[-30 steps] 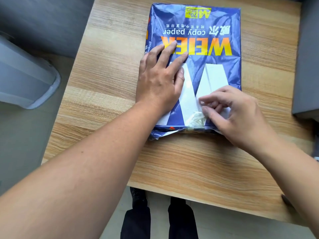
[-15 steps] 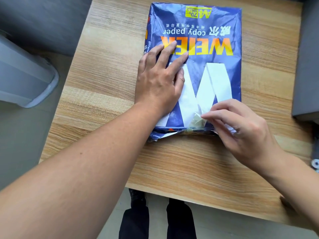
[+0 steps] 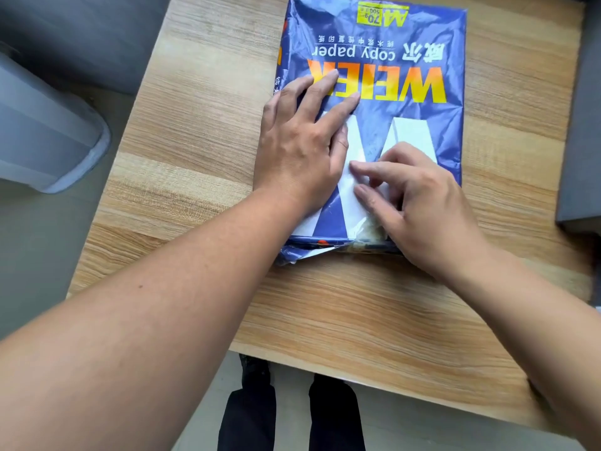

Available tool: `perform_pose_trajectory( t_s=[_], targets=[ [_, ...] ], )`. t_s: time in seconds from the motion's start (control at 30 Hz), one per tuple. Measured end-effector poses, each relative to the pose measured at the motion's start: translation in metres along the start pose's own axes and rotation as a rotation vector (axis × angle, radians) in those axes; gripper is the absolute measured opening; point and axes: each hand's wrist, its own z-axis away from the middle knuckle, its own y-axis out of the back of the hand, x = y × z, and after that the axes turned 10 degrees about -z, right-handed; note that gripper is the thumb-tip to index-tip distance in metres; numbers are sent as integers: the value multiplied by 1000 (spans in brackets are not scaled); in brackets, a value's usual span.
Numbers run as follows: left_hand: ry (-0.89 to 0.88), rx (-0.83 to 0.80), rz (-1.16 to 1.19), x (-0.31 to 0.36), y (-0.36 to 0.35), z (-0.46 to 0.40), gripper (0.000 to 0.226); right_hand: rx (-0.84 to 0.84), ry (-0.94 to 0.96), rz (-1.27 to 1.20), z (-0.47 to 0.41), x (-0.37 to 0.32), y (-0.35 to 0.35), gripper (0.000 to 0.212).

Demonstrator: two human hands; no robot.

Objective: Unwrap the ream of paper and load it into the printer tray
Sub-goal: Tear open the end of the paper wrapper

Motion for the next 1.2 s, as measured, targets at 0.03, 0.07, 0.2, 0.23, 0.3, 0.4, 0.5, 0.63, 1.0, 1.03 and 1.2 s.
perform_pose_trajectory(
  t_s=[0.03,0.07,0.2,0.23,0.3,0.4,0.5,0.63,1.0,1.03,1.2],
  targets=[
    [2,-2,2,0,0,0,40,28,7,-17,1,0,-3,24],
    [3,-1,4,0,0,0,40,50,16,-27,2,0,-4,21],
    [5,-5,23,0,0,0,40,99,27,-61,2,1,-6,14],
    [8,-10,30,-1,0,0,39,97,23,-69,2,0,-5,12],
    [16,-29,39,-2,2,0,39,83,29,-60,0,-1,-5,9],
    [8,-94,26,-2,9,-3,42,16,41,-103,0,-1,2,13],
    [-23,-196,-31,2,17,-9,48,-131,34,-60,9,4,18,45],
    [13,-220,-59,14,15,-5,53,-116,46,-42,21,11,25,33],
    [27,-159,-104,18,8,5,61,-22,97,-59,23,17,16,6],
    [28,-161,-108,18,8,5,60,-33,90,-58,22,17,17,7],
    [34,-148,-114,19,8,4,59,-90,114,0,25,16,21,9]
  ],
)
